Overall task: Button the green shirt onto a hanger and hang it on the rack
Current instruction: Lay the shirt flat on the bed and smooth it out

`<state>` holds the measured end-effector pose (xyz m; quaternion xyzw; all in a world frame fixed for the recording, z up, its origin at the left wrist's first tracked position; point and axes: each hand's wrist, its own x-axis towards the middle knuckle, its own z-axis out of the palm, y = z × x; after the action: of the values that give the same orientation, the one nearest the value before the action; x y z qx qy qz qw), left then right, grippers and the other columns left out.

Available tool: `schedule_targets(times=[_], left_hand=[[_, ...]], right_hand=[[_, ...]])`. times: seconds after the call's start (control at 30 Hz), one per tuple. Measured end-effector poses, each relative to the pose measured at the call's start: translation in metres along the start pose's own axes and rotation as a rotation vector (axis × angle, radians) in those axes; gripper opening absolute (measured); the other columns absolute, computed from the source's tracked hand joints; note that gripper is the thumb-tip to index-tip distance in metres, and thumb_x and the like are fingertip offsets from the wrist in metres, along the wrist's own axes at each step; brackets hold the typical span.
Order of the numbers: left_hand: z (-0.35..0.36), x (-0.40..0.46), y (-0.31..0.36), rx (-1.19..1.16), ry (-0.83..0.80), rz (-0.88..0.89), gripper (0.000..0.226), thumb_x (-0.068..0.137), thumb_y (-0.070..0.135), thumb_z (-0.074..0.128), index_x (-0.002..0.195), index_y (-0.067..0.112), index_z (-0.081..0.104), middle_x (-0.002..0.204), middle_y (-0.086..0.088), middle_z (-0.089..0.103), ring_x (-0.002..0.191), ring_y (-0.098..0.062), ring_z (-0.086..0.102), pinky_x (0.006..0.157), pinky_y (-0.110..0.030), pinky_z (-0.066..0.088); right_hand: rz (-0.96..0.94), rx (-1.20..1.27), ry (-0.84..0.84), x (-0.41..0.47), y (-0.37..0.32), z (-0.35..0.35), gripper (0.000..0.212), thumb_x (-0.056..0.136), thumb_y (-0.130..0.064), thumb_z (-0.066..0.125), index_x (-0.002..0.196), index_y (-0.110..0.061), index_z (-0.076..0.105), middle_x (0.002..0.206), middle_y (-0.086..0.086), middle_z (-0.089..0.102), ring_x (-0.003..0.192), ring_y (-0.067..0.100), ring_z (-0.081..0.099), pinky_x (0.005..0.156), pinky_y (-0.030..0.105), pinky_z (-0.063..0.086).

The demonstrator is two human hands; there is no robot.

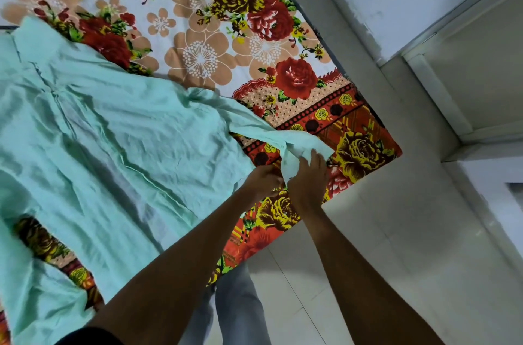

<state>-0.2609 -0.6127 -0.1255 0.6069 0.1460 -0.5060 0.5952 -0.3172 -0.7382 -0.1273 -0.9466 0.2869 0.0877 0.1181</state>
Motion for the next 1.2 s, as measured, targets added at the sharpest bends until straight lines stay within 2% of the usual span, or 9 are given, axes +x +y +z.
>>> schedule_targets(times=[0.17,0.27,0.47,0.53,0.7,0.8,0.97,1.07,1.2], left_hand=[[-0.018,-0.020,-0.019,0.022,0.296,0.119,0.023,0.090,0.003,0.062,0.111,0.002,0.069,0.094,-0.019,0.075,0.077,-0.026,0.074,0.067,-0.036,0.062],[-0.044,-0.040,-0.034,0.167,0.447,0.214,0.018,0.083,0.011,0.058,0.096,0.014,0.070,0.087,-0.010,0.077,0.081,-0.026,0.075,0.072,-0.041,0.063],[-0.113,-0.082,-0.059,0.335,0.706,0.277,0.032,0.083,-0.003,0.063,0.114,0.002,0.066,0.099,-0.012,0.072,0.090,-0.024,0.068,0.073,-0.022,0.050],[-0.134,-0.087,-0.066,0.321,0.776,0.217,0.043,0.077,0.004,0.068,0.119,-0.001,0.061,0.109,-0.017,0.068,0.102,-0.031,0.063,0.084,-0.032,0.050],[-0.156,-0.096,-0.094,0.306,0.825,0.073,0.068,0.070,0.028,0.079,0.125,-0.003,0.052,0.122,-0.024,0.059,0.117,-0.039,0.053,0.095,-0.039,0.043],[-0.160,-0.102,-0.109,0.258,0.839,0.019,0.066,0.070,0.022,0.086,0.121,0.000,0.049,0.119,-0.021,0.062,0.113,-0.039,0.061,0.091,-0.043,0.052],[-0.158,-0.107,-0.120,0.318,0.771,-0.092,0.025,0.079,0.012,0.069,0.099,0.000,0.060,0.098,-0.018,0.069,0.095,-0.037,0.066,0.069,-0.032,0.045],[-0.158,-0.110,-0.123,0.143,0.760,-0.040,0.012,0.084,0.009,0.061,0.075,0.011,0.052,0.074,-0.008,0.057,0.072,-0.027,0.056,0.062,-0.029,0.040],[-0.159,-0.128,-0.127,-0.569,0.580,-0.066,0.008,0.093,0.013,0.055,0.086,0.010,0.054,0.086,-0.016,0.059,0.079,-0.029,0.061,0.075,-0.042,0.055]], right_hand=[[-0.293,0.205,-0.021,-0.034,-0.037,0.006,0.031,0.089,-0.018,0.060,0.116,-0.007,0.069,0.132,0.014,0.062,0.123,0.034,0.056,0.091,0.048,0.053],[-0.439,0.326,-0.076,-0.046,-0.061,0.018,0.036,0.083,-0.011,0.054,0.113,0.000,0.069,0.121,0.018,0.066,0.115,0.038,0.061,0.093,0.046,0.055],[-0.594,0.269,-0.339,-0.066,-0.124,0.030,0.040,0.089,-0.009,0.066,0.128,-0.003,0.063,0.129,0.015,0.060,0.128,0.035,0.052,0.103,0.047,0.050],[-0.689,0.154,-0.451,-0.067,-0.142,0.035,0.047,0.085,-0.020,0.074,0.128,-0.007,0.063,0.123,0.012,0.061,0.124,0.035,0.053,0.098,0.049,0.051],[-0.835,-0.276,-0.584,-0.081,-0.152,0.053,0.062,0.077,-0.045,0.081,0.130,-0.020,0.059,0.127,0.007,0.054,0.122,0.032,0.049,0.093,0.047,0.047],[-0.939,-0.288,-0.510,-0.095,-0.146,0.059,0.029,0.089,-0.027,0.069,0.116,-0.018,0.066,0.111,0.007,0.061,0.112,0.034,0.054,0.087,0.045,0.041],[-0.934,-0.201,-0.445,-0.101,-0.126,0.058,0.015,0.091,-0.016,0.056,0.093,-0.015,0.071,0.095,0.005,0.061,0.099,0.031,0.055,0.080,0.043,0.040],[-1.005,-0.151,-0.446,-0.106,-0.133,0.049,0.011,0.088,-0.018,0.055,0.088,-0.013,0.065,0.095,0.004,0.059,0.098,0.027,0.053,0.080,0.042,0.044],[-1.125,-0.101,-0.509,-0.119,-0.139,0.040,0.010,0.077,-0.018,0.054,0.086,-0.013,0.056,0.094,0.002,0.055,0.098,0.022,0.049,0.087,0.035,0.043]])
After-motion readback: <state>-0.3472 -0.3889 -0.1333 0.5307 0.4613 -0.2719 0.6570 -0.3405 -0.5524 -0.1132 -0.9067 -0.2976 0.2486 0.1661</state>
